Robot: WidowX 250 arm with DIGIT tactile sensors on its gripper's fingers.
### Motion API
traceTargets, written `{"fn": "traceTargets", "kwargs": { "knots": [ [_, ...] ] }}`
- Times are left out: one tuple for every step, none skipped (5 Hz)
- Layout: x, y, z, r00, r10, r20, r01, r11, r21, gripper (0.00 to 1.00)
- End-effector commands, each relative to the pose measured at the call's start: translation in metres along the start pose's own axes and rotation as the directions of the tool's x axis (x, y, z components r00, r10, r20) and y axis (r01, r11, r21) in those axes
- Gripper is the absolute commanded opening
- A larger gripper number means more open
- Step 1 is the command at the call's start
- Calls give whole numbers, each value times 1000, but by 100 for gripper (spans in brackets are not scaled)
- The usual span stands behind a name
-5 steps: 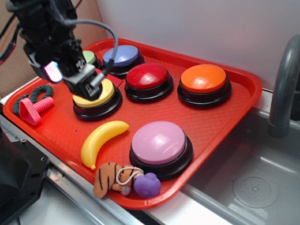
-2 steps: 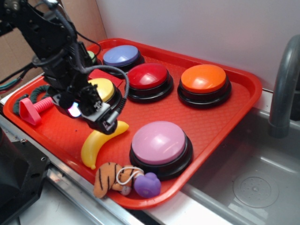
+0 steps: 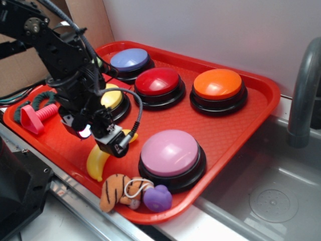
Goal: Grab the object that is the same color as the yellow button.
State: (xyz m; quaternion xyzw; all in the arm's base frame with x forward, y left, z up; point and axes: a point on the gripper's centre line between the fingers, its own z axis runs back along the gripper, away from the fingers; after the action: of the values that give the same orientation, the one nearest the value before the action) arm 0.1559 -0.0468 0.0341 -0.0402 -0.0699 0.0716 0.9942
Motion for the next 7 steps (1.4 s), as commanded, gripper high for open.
{"fn": "traceTargets", "kwargs": {
  "knots": [
    [5,3,-8,1000,10,8,-10,1000,9,100],
    [5,7,-12,999,33,-2,-33,999,25,22],
    [5,9,-13,999,43,-19,-42,997,67,5],
    [4,10,-12,999,43,-26,-41,996,83,0],
    [12,7,3,999,31,-40,-27,995,98,0],
    [25,10,33,998,40,-56,-35,995,97,0],
    [38,16,69,997,59,-55,-52,992,116,0]
  ]
}}
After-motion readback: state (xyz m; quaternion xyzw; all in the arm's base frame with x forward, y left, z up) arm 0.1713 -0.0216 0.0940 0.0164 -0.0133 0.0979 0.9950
